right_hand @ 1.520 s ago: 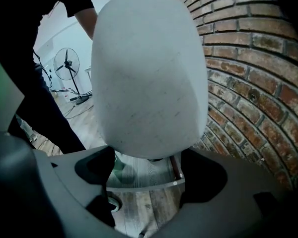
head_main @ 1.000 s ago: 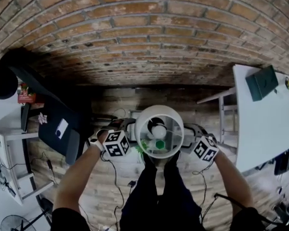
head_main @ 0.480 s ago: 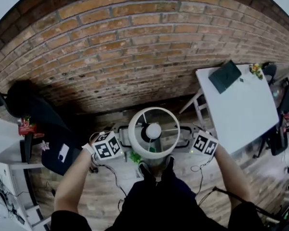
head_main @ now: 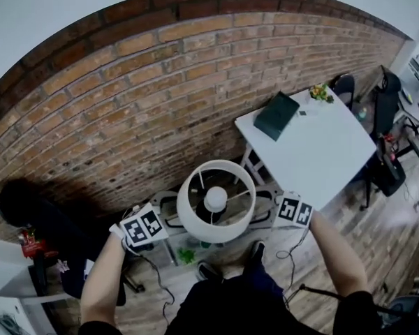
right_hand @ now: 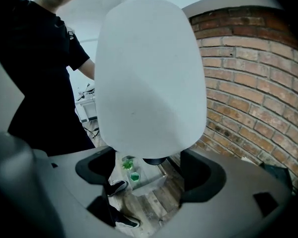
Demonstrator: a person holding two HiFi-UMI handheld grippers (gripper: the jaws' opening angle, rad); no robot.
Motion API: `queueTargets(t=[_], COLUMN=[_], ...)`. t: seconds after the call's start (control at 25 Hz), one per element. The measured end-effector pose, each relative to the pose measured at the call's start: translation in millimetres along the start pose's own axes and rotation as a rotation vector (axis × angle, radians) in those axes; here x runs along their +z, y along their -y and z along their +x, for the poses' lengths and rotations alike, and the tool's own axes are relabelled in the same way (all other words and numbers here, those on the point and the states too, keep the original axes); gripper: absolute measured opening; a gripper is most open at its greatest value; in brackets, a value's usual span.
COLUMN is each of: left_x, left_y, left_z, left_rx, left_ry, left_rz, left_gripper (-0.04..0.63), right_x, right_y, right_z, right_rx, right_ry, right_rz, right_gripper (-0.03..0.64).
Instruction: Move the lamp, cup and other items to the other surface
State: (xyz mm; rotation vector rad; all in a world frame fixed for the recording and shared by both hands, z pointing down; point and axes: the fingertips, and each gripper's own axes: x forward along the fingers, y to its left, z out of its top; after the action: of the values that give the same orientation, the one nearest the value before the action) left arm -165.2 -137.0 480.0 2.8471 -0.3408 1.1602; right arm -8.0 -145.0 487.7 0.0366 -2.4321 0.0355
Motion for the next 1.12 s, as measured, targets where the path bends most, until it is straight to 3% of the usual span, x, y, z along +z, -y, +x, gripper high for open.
queueTargets(t=[0.36,0.8,1.12], left_x=[96.3,229.1,281.4], left_y=[-21.4,-65.0,-89.9], left_z=[67.7,189.3,273.5], left_rx=[-0.049,-0.055,-0.08], left_ry=[0.011,0.017,-0.011], left_rz=[0.077,0.122,0.144], left_gripper=[0.397,0.397,0.397], right_x=[-50.3,-139.1,-200.9], right_y=[34.3,114.5,157.3], right_z=[-97.0,-233.1,-294.4], right_rx=[-0.085,-0.144,-0.182], right_ry=[0.022,0.015,-0.018], right_rz=[0.047,0.065,0.088], right_gripper=[0.414,0.414,0.414])
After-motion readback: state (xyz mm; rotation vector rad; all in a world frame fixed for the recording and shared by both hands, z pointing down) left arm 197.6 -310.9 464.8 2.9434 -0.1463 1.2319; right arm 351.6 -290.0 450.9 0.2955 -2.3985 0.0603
